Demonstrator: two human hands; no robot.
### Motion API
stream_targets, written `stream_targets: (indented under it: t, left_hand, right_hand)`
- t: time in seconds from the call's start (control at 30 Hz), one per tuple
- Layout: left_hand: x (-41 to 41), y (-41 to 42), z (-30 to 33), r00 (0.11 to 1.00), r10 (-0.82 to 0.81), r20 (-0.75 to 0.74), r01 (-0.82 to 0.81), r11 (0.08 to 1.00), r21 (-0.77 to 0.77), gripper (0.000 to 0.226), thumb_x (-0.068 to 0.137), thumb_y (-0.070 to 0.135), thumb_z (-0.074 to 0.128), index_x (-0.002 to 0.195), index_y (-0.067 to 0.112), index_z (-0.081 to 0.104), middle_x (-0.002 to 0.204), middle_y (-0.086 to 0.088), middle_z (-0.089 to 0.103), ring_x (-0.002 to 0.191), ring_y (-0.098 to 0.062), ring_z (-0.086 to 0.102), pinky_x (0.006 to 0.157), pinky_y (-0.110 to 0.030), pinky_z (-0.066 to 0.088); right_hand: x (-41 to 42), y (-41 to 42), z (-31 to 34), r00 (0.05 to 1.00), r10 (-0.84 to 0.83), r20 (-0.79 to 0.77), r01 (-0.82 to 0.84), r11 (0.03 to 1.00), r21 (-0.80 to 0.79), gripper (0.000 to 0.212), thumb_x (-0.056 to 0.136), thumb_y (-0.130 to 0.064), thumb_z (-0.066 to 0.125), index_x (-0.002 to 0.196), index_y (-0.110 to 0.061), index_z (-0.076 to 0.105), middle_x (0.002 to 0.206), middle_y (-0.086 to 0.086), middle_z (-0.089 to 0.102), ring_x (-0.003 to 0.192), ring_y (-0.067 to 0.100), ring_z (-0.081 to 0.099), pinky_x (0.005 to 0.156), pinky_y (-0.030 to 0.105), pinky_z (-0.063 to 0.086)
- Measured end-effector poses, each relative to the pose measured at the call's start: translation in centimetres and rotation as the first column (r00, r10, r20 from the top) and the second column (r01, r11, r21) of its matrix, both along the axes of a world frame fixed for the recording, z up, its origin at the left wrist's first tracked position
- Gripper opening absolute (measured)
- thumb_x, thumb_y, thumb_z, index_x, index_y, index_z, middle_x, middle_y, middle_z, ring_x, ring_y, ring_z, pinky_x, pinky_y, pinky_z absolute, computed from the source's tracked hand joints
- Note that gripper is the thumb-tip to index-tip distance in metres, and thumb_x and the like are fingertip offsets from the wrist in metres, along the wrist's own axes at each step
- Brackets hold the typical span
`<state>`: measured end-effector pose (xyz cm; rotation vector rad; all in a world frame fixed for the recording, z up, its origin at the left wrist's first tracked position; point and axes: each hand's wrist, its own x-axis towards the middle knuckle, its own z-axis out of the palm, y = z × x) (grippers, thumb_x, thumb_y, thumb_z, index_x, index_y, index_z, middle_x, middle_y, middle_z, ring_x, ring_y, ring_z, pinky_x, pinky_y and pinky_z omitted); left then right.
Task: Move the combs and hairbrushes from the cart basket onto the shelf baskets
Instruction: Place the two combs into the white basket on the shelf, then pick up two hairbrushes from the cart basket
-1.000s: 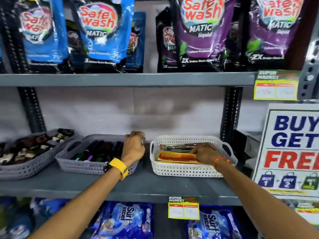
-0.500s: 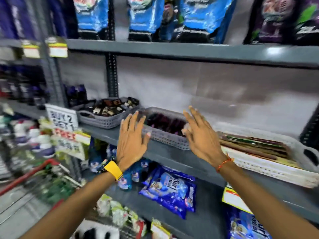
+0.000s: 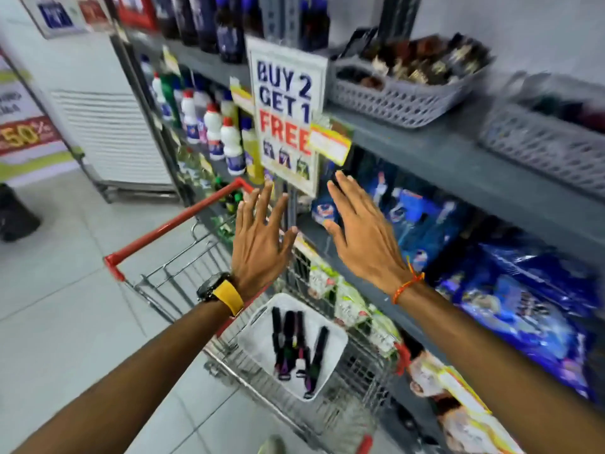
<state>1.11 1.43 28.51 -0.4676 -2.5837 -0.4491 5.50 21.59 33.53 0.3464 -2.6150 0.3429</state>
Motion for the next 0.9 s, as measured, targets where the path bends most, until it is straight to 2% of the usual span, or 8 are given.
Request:
stream_targets:
  t: [0.17, 0.27, 0.37, 0.47, 0.6, 0.7, 0.77, 0.9]
  left_hand:
    - [-4.6, -5.3, -15.2, 0.96, 0.074, 0.27, -0.049, 0.994, -0.098, 0.064, 0.098, 0.05, 0.033, 0.154, 0.019, 0.032, 0.166, -0.012, 0.021, 0.152, -0.035, 0.022, 0.123, -0.053, 0.021]
    - [-6.5, -6.0, -23.2, 0.909, 0.06, 0.412, 0.0, 0.989, -0.145, 0.065, 0.098, 0.046, 0.039, 0.154, 0.012, 0.033, 0.164, -0.016, 0.024, 0.149, -0.039, 0.028, 0.122, -0.052, 0.023]
    - [-7.6, -5.9, -32.0, 0.771, 0.071, 0.633, 0.05, 0.984, -0.172, 0.066, 0.098, 0.041, 0.039, 0.156, 0.011, 0.026, 0.164, -0.015, 0.024, 0.149, -0.038, 0.026, 0.121, -0.049, 0.026]
    - [-8.0, -4.7, -38.6, 0.628, 0.087, 0.773, 0.068, 0.984, -0.166, 0.06, 0.098, 0.035, 0.042, 0.151, 0.008, 0.031, 0.156, -0.019, 0.035, 0.141, -0.039, 0.037, 0.115, -0.047, 0.034]
    - [-7.5, -3.1, -45.3, 0.345, 0.139, 0.928, 0.036, 0.986, -0.161, 0.073, 0.097, 0.033, 0.049, 0.156, 0.002, 0.018, 0.153, -0.024, 0.037, 0.138, -0.043, 0.041, 0.114, -0.047, 0.035]
    - [-7.3, -2.1, -48.9, 0.155, 0.167, 0.974, -0.086, 0.984, -0.155, 0.075, 0.094, 0.04, 0.056, 0.15, -0.002, 0.027, 0.147, -0.024, 0.045, 0.133, -0.042, 0.049, 0.105, -0.044, 0.043]
    - [-7.5, -1.7, -50.3, 0.09, 0.176, 0.98, -0.126, 0.978, -0.165, 0.081, 0.092, 0.041, 0.06, 0.149, -0.005, 0.026, 0.147, -0.025, 0.046, 0.132, -0.042, 0.051, 0.103, -0.043, 0.046]
    - [-8.0, -1.5, -52.2, 0.089, 0.224, 0.971, -0.199, 0.959, -0.203, 0.071, 0.086, 0.035, 0.068, 0.14, -0.003, 0.042, 0.14, -0.022, 0.054, 0.128, -0.04, 0.056, 0.102, -0.043, 0.051]
  right_hand:
    - [-5.8, -5.4, -16.6, 0.956, 0.025, 0.294, -0.005, 0.998, -0.068, 0.062, 0.098, -0.028, 0.051, 0.154, -0.009, 0.033, 0.165, 0.008, 0.026, 0.152, 0.025, 0.027, 0.124, 0.038, 0.025]
    - [-7.4, -6.1, -25.6, 0.892, -0.009, 0.451, 0.042, 0.997, -0.062, 0.06, 0.097, -0.026, 0.052, 0.152, -0.006, 0.036, 0.161, 0.012, 0.032, 0.149, 0.028, 0.033, 0.124, 0.037, 0.025]
    - [-7.8, -6.9, -34.9, 0.804, -0.047, 0.593, 0.119, 0.989, -0.083, 0.057, 0.096, -0.02, 0.052, 0.15, -0.006, 0.04, 0.157, 0.016, 0.039, 0.144, 0.031, 0.041, 0.12, 0.04, 0.032]
    - [-7.5, -7.2, -42.0, 0.685, -0.09, 0.723, 0.206, 0.976, -0.074, 0.059, 0.096, -0.019, 0.05, 0.153, -0.012, 0.034, 0.155, 0.015, 0.041, 0.14, 0.035, 0.043, 0.114, 0.045, 0.038]
    - [-6.7, -7.1, -48.8, 0.524, -0.151, 0.838, 0.242, 0.97, 0.023, 0.062, 0.097, -0.025, 0.052, 0.153, -0.008, 0.03, 0.144, 0.02, 0.049, 0.128, 0.043, 0.049, 0.107, 0.051, 0.041]
    - [-6.6, -7.2, -52.5, 0.459, -0.172, 0.871, 0.247, 0.967, 0.06, 0.062, 0.094, -0.022, 0.054, 0.148, -0.001, 0.031, 0.124, 0.023, 0.061, 0.113, 0.041, 0.058, 0.097, 0.045, 0.042]
    - [-6.6, -7.3, -54.2, 0.434, -0.183, 0.882, 0.292, 0.955, 0.054, 0.061, 0.092, -0.021, 0.057, 0.144, 0.001, 0.034, 0.115, 0.025, 0.066, 0.108, 0.041, 0.062, 0.092, 0.044, 0.045]
    - [-6.7, -7.4, -56.0, 0.419, -0.226, 0.879, 0.339, 0.937, 0.08, 0.056, 0.087, -0.022, 0.067, 0.13, 0.004, 0.042, 0.112, 0.026, 0.067, 0.107, 0.044, 0.063, 0.083, 0.044, 0.05]
